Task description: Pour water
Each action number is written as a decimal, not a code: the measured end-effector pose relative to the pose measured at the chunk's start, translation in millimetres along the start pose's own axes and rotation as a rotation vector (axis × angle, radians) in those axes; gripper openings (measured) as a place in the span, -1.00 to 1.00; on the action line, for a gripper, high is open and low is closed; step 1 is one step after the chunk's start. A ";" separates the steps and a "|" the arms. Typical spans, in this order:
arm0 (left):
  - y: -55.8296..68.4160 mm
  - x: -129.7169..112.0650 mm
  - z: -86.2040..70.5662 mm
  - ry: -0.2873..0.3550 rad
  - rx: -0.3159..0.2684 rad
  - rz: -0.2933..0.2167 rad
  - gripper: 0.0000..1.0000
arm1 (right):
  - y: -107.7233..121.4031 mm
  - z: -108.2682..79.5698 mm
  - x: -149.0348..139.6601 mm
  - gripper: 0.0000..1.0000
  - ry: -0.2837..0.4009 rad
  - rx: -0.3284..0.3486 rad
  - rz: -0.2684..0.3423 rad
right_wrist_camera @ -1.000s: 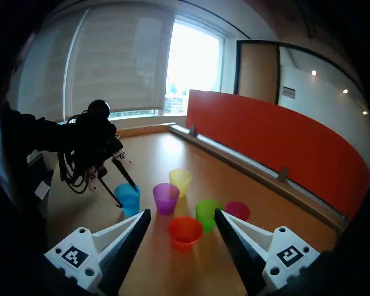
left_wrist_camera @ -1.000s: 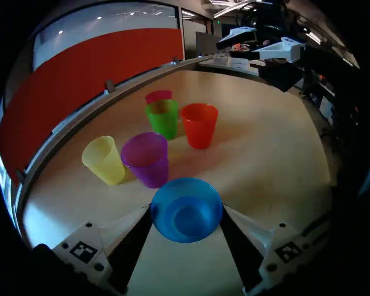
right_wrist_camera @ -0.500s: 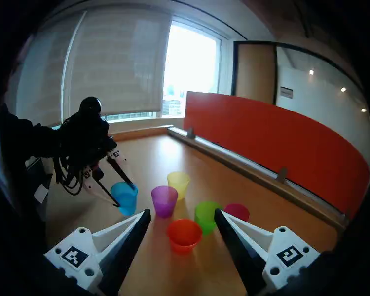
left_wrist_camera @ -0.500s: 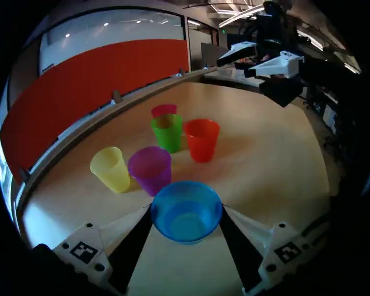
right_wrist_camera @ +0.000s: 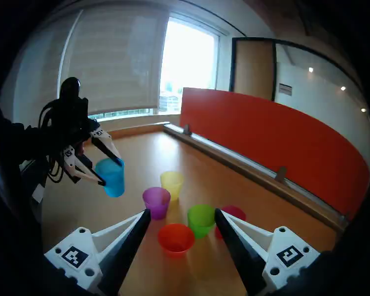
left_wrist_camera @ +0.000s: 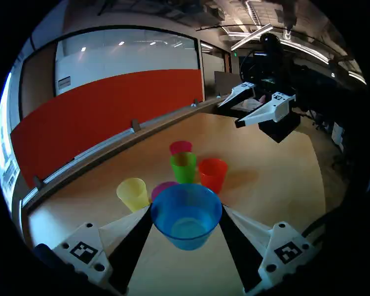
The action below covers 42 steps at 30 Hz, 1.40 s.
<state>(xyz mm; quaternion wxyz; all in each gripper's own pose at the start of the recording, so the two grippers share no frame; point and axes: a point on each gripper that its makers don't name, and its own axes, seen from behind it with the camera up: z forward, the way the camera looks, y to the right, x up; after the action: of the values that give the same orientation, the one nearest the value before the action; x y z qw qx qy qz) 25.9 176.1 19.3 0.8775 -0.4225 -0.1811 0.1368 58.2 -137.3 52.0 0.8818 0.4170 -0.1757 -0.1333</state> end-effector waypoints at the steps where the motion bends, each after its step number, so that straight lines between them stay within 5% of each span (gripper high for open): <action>1: -0.7 3.0 -1.4 0.010 0.004 0.002 0.77 | 2.1 1.9 -0.9 1.00 -0.008 -0.004 -0.003; 17: 2.1 34.5 -19.9 0.096 0.024 0.012 0.77 | 21.4 45.5 -25.3 1.00 -0.154 0.004 -0.032; 42: -3.9 30.2 -24.5 0.096 0.031 0.001 0.77 | 56.0 83.4 -78.7 1.00 -0.318 -0.038 0.022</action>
<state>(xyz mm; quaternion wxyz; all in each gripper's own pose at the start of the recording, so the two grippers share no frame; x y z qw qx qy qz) 64.0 168.6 14.4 0.8914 -0.4152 -0.1366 0.1198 -43.0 -130.2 129.4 0.8521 0.3718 -0.3151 -0.1911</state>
